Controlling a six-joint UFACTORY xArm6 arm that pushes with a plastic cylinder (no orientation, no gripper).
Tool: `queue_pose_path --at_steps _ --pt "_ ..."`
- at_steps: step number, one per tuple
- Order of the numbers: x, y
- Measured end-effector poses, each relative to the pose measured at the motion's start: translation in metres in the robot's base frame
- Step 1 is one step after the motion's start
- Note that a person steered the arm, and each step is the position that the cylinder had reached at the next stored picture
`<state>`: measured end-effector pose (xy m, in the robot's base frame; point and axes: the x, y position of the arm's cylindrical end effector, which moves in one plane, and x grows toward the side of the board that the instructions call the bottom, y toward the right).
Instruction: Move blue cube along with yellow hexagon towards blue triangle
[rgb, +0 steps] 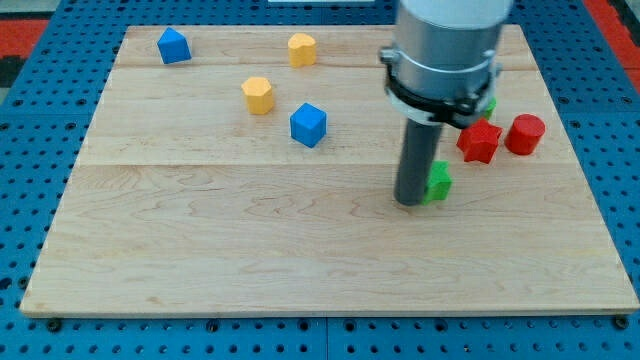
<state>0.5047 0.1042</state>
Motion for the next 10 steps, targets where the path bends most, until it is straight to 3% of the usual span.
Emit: queue_pose_path --at_steps 1,3,4,5,6,9,10 --pt "0.028 0.019" --pt "-0.047 0.053" --pt "-0.034 0.049" --pt "-0.006 0.015" --pt "-0.006 -0.041" --pt "-0.012 -0.055" --pt "-0.033 -0.083"
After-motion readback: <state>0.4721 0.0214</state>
